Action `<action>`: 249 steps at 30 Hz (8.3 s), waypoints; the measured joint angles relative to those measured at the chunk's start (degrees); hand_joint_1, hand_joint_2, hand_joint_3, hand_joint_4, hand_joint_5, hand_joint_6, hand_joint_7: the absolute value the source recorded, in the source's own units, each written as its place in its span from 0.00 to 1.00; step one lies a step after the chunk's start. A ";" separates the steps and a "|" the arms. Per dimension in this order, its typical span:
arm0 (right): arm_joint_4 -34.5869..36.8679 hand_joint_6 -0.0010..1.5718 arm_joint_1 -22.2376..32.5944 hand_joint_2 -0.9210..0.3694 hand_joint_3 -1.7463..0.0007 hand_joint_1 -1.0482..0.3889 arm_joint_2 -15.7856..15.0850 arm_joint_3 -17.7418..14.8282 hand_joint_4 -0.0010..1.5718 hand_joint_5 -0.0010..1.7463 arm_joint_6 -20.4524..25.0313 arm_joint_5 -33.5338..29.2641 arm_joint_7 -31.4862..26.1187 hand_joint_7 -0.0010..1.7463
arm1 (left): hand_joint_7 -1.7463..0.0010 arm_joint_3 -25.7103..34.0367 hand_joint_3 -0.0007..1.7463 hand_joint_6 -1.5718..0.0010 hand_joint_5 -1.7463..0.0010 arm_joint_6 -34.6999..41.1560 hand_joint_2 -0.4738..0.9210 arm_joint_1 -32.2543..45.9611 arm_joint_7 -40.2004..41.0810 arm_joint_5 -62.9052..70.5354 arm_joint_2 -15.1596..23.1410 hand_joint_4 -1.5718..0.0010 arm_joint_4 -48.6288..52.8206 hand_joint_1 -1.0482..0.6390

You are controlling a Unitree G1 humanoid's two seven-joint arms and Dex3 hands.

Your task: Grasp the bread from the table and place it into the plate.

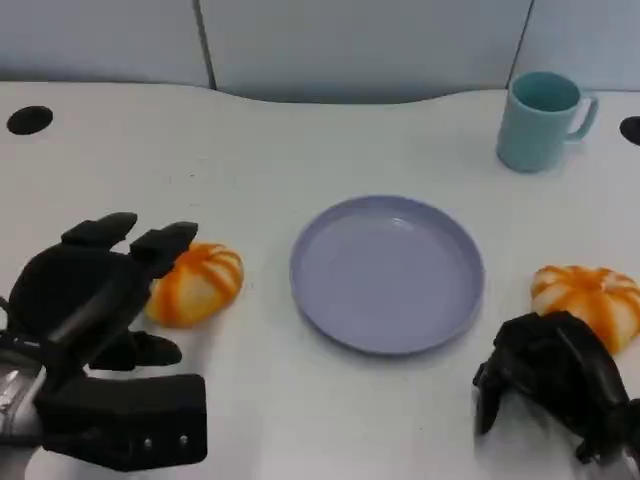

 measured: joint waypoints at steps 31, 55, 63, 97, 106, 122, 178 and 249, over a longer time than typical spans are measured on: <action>-0.92 1.00 0.44 0.11 1.00 0.00 0.03 0.46 1.00 0.50 0.28 -0.41 -1.01 0.37 | 1.00 -14.82 0.00 0.90 0.99 1.98 0.98 -26.01 -0.95 -0.80 -4.70 0.95 39.72 0.21; -4.31 1.00 2.44 0.12 1.00 0.00 0.00 0.83 1.00 0.51 1.09 -0.85 -2.49 0.39 | 0.84 -19.07 0.04 0.31 0.46 -4.85 1.00 -36.50 14.73 -7.22 -12.91 0.45 69.00 0.49; -4.96 1.00 3.02 0.11 0.99 0.00 0.00 0.89 1.00 0.51 1.28 -0.82 -1.99 0.37 | 0.19 -19.97 0.22 0.59 0.00 -8.22 1.00 -34.60 28.75 -6.88 -12.92 0.49 71.81 0.47; -5.09 1.00 3.06 0.13 1.00 0.00 0.01 2.15 1.00 0.51 1.96 -1.70 -2.87 0.38 | 0.00 -16.61 0.76 0.53 0.00 -32.37 0.63 -39.91 25.47 -14.17 -15.57 0.42 61.10 0.49; -6.15 1.00 3.48 0.13 1.00 0.00 0.32 2.57 1.00 0.50 2.62 -1.39 -2.55 0.36 | 0.00 -17.26 0.81 0.48 0.00 -32.78 0.65 -41.51 17.01 -14.77 -19.12 0.39 61.98 0.47; -6.77 1.00 4.18 0.14 1.00 0.00 0.35 2.59 1.00 0.49 3.32 -1.16 -1.89 0.36 | 0.00 -19.31 0.79 0.48 0.00 -30.98 0.65 -44.54 13.76 -13.45 -22.12 0.38 66.48 0.46; -6.85 1.00 4.15 0.11 1.00 0.00 0.44 3.17 1.00 0.50 2.10 -2.49 -3.93 0.39 | 0.56 -14.09 0.17 0.86 0.42 -21.16 1.00 -37.65 -13.81 -24.28 -14.53 0.98 47.64 0.16; -9.21 1.00 5.60 0.11 1.00 0.00 0.53 5.32 1.00 0.52 1.37 -3.44 -7.24 0.40 | 0.72 -12.18 0.16 0.86 0.51 -21.59 1.00 -34.02 -15.68 -27.38 -16.40 0.99 44.81 0.17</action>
